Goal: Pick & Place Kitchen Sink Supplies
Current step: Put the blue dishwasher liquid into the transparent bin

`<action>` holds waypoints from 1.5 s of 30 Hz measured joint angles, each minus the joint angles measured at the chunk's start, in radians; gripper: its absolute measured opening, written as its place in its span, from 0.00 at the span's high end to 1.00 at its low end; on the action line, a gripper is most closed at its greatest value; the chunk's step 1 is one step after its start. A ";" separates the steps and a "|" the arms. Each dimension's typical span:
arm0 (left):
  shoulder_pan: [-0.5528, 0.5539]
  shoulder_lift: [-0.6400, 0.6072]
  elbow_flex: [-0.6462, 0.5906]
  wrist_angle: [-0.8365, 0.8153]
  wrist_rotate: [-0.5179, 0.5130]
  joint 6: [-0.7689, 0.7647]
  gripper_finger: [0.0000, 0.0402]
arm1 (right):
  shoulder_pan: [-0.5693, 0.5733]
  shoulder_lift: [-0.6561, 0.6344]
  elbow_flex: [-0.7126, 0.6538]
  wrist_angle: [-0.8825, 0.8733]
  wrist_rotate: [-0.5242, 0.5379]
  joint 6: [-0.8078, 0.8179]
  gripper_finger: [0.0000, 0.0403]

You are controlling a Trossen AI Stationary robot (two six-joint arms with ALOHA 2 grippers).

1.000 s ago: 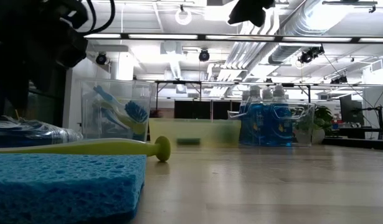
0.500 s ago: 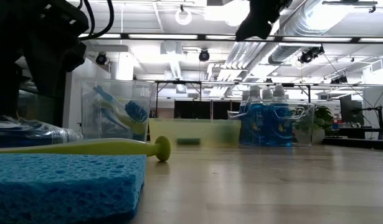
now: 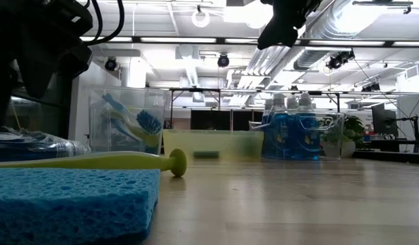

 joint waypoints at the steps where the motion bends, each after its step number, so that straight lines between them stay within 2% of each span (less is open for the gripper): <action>1: 0.000 0.000 0.000 0.000 0.000 0.000 0.13 | 0.000 0.000 0.000 0.000 0.000 0.000 0.78; 15: 0.002 0.000 0.000 -0.010 -0.084 -0.002 0.13 | 0.000 0.000 0.000 0.000 0.000 0.005 0.78; 23: 0.002 0.026 -0.001 -0.038 -0.007 0.025 0.12 | 0.000 0.000 0.000 0.000 0.000 0.004 0.78; 30: 0.002 0.116 0.000 0.052 0.036 0.074 0.12 | 0.000 0.000 -0.001 0.000 0.000 0.004 0.78; 36: 0.002 0.157 -0.001 0.066 0.083 0.075 0.12 | 0.000 0.000 -0.001 0.000 0.000 0.001 0.78; 40: 0.002 0.163 -0.001 0.091 0.061 0.066 0.12 | 0.000 0.000 -0.001 0.000 0.000 0.001 0.78; 45: 0.002 0.163 0.000 0.141 -0.025 0.064 0.12 | 0.000 0.000 -0.001 -0.005 0.000 0.002 0.78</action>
